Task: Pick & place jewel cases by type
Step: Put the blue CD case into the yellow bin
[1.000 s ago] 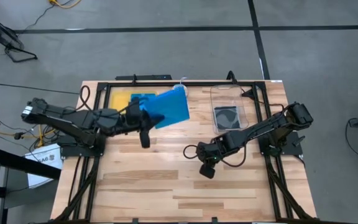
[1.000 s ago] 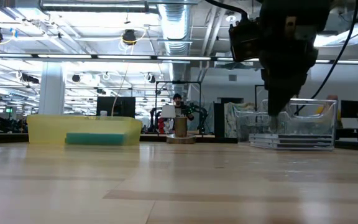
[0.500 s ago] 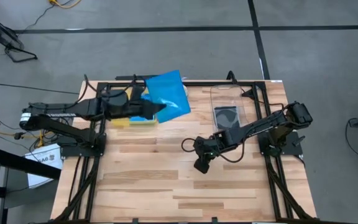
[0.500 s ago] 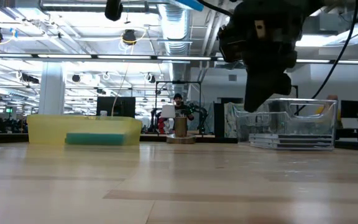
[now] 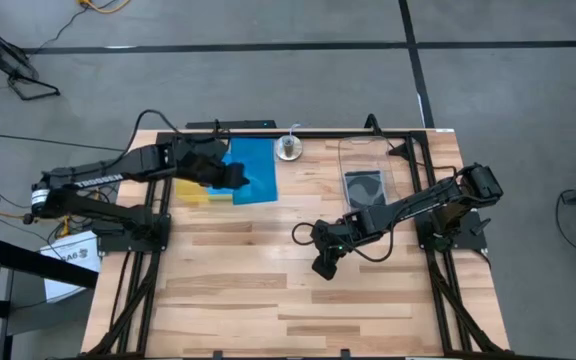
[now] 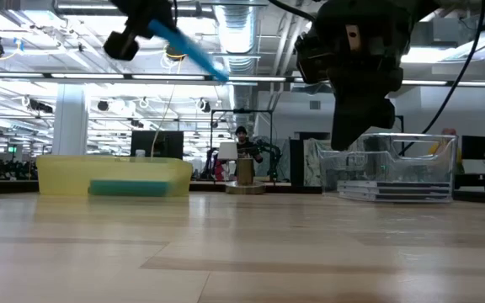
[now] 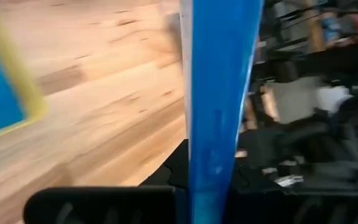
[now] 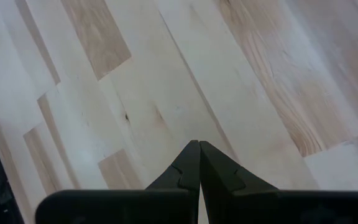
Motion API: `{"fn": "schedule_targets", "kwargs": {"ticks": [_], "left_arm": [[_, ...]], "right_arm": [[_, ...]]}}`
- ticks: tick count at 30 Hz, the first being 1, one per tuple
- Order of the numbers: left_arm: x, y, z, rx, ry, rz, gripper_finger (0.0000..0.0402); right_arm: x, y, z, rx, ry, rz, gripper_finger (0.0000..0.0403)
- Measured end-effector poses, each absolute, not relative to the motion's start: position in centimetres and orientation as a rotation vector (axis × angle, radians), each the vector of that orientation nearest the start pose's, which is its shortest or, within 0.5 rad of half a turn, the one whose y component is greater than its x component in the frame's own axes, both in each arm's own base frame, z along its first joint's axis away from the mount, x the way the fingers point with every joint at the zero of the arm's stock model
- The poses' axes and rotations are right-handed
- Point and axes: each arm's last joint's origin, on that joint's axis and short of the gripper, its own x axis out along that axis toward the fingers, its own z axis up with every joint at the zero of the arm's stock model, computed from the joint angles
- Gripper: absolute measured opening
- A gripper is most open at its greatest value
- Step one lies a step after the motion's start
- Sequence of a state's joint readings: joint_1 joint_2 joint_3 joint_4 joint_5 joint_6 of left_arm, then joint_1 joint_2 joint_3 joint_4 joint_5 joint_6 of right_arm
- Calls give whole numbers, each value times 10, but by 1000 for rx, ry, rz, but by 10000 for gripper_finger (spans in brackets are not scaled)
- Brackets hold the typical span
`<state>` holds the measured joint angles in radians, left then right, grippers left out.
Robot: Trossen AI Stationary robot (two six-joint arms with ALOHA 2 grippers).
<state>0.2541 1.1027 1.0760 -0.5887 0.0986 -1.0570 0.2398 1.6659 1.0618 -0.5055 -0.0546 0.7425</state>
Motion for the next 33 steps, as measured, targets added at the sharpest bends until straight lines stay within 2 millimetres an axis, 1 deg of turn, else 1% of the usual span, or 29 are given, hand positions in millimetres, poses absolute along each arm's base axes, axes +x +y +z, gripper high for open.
{"fn": "schedule_targets", "kwargs": {"ticks": [5,12,18,21,25,33], "left_arm": [[205,76,327,-1132,570,546,13],[175,106,316,-1179,697,633,13],[146,133,311,-1233,702,727,13],[137,145,307,-1277,714,748,13],[138,156,297,-1323,761,725,13],[158,174,267,-1363,905,655,13]], "right_arm": [[316,79,191,561,1126,-149,0],[316,79,191,563,1124,-148,0],[316,79,191,563,1124,-148,0],[316,79,191,563,1124,-147,0],[317,79,191,567,1117,-146,0],[317,79,192,582,1112,-152,0]]}}
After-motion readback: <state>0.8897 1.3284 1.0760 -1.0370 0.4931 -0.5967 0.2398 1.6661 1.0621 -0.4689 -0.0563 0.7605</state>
